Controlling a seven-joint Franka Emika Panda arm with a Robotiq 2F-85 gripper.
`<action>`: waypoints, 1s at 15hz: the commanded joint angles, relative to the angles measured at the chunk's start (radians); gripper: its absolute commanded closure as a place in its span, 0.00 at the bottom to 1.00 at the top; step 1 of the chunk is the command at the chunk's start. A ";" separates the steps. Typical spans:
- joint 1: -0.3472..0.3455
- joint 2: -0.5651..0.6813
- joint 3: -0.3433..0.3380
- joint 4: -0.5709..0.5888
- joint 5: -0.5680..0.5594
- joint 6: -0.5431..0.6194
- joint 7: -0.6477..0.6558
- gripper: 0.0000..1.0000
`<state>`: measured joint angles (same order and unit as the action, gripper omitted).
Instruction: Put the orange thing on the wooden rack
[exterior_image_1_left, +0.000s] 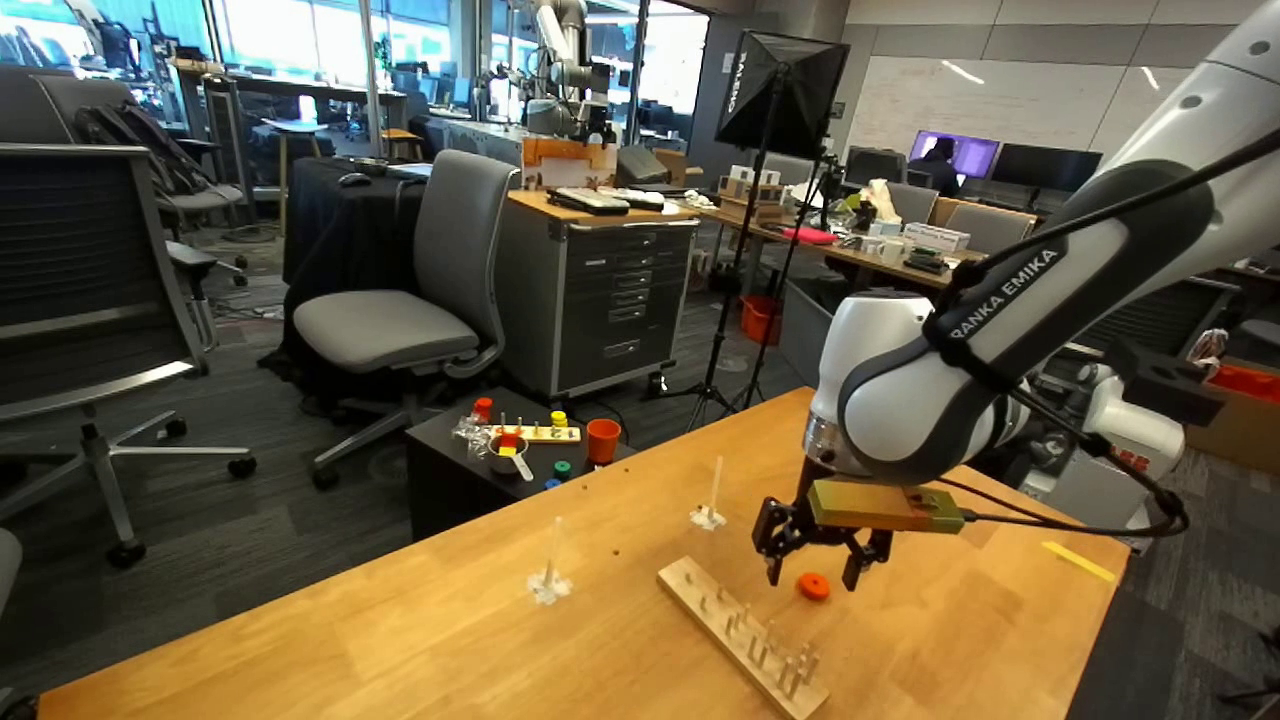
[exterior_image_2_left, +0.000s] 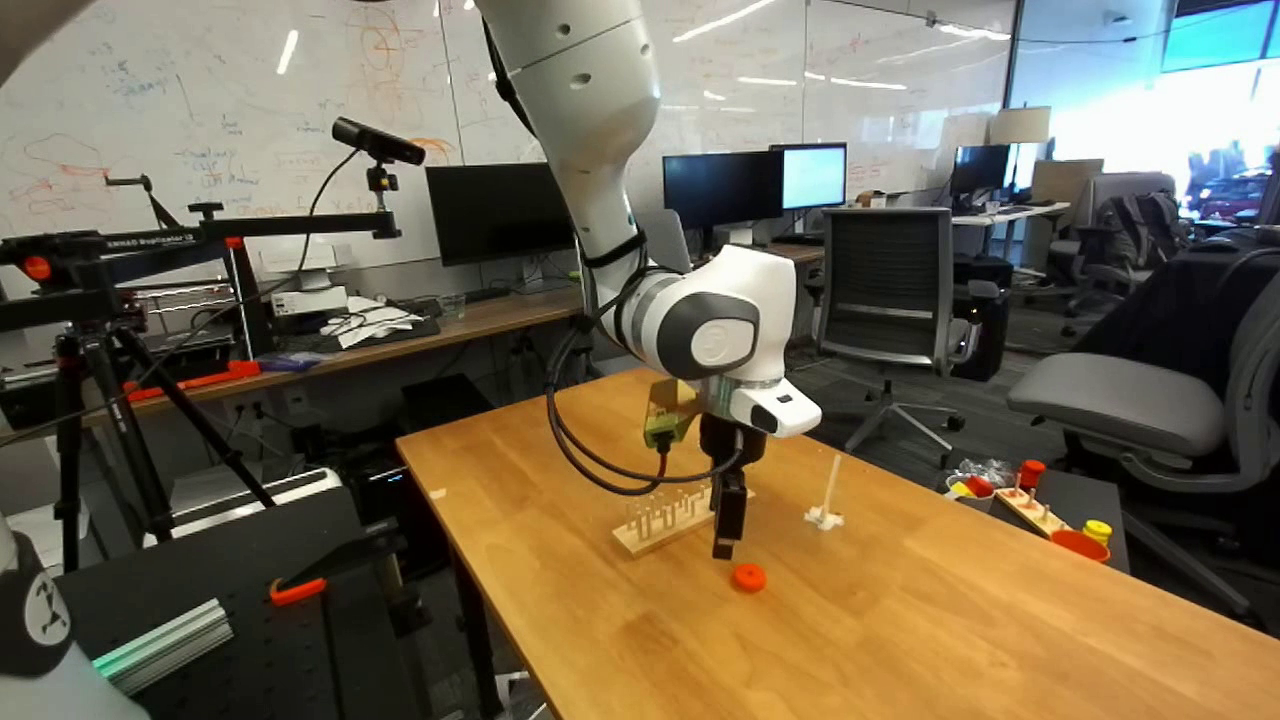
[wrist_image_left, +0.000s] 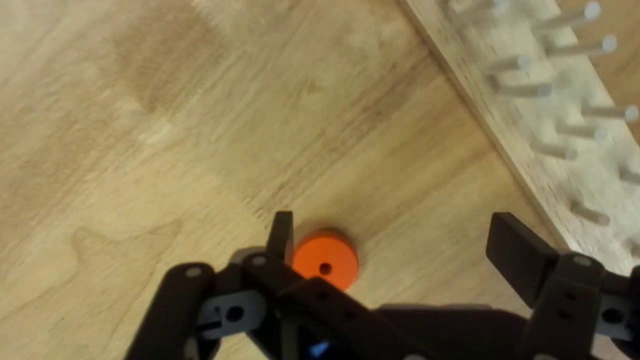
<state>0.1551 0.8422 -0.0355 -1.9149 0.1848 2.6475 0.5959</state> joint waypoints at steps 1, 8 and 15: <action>0.003 -0.071 -0.001 -0.047 -0.044 -0.117 -0.134 0.00; 0.026 -0.038 -0.041 -0.007 -0.003 -0.099 -0.011 0.00; 0.028 -0.039 -0.054 -0.012 0.060 0.030 0.112 0.00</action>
<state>0.1980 0.8081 -0.1068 -1.9289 0.1803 2.6145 0.6432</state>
